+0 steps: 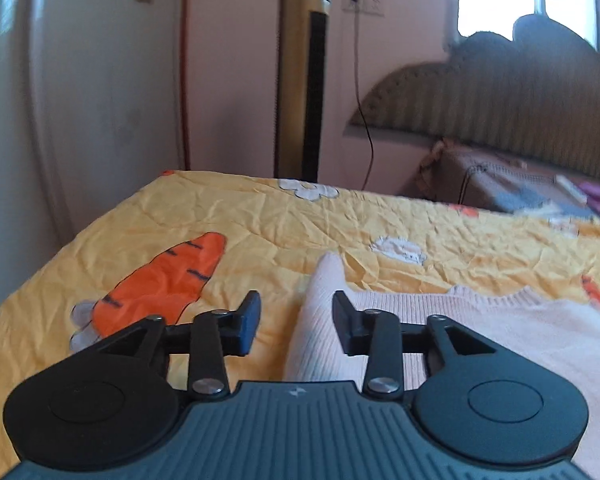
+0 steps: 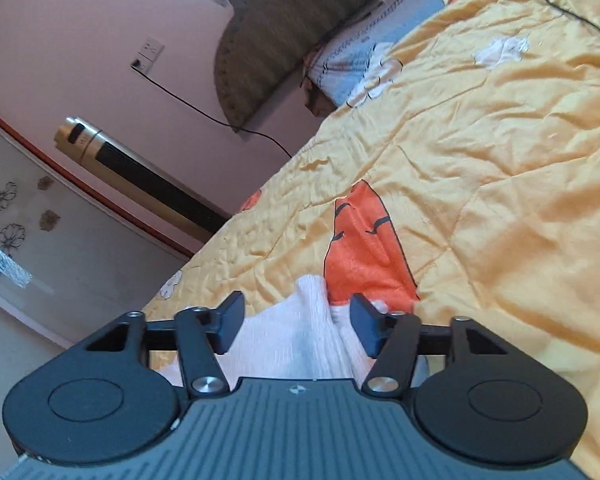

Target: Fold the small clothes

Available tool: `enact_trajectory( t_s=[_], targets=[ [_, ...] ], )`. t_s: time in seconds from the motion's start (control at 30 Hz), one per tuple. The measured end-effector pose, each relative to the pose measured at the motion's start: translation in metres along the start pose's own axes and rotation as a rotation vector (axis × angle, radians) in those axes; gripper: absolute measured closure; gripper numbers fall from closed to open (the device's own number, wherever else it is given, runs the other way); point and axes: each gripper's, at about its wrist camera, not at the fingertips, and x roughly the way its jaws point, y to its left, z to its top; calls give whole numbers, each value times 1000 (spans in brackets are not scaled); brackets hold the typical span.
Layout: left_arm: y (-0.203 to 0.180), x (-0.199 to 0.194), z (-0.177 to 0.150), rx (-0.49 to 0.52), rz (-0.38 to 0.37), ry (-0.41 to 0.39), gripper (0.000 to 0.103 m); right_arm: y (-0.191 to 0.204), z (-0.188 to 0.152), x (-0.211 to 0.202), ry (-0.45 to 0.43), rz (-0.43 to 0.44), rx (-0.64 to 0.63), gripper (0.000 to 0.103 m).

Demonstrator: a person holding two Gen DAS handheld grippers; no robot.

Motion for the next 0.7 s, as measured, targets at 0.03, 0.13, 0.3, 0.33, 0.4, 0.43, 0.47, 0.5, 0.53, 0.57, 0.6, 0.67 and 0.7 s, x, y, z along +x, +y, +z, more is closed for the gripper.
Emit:
enact_trajectory(
  t_s=[0.03,0.13,0.3,0.33,0.4,0.43,0.47,0.5,0.53,0.57,0.6,0.67,0.7],
  targets=[
    [16,-19,-9,-96,-16,-12,40,-2,-11,-20,4,8,-12,40],
    [57,-64,-46,-402,-72,-13,35,-18,-51,-75,16,30,24,40],
    [90,-66,-106,-826,-216,229,31,-49,-118,-125,81,77,255,39],
    [89,-58,-115,-882,-245,288,31,-50,-124,-124,110,91,284,37],
    [85,-51,-118,-915,-280,284,26,-46,-128,-116,144,97,280,36],
    [81,-45,-113,-892,-283,283,24,-41,-128,-109,142,84,271,36],
    [77,-40,-110,-891,-276,287,24,-38,-127,-103,134,76,264,36],
    [76,-35,-107,-906,-272,293,24,-35,-125,-97,125,75,258,35],
    [74,-29,-105,-907,-284,295,21,-31,-123,-88,113,51,258,34],
    [72,-22,-102,-903,-286,304,21,-29,-123,-80,114,32,265,34],
    [71,-16,-101,-915,-278,305,21,-27,-123,-72,115,27,268,34],
    [69,-11,-98,-919,-257,291,21,-20,-125,-63,76,16,257,34],
    [67,-10,-95,-911,-238,287,22,-17,-127,-60,66,7,253,33]
  ],
)
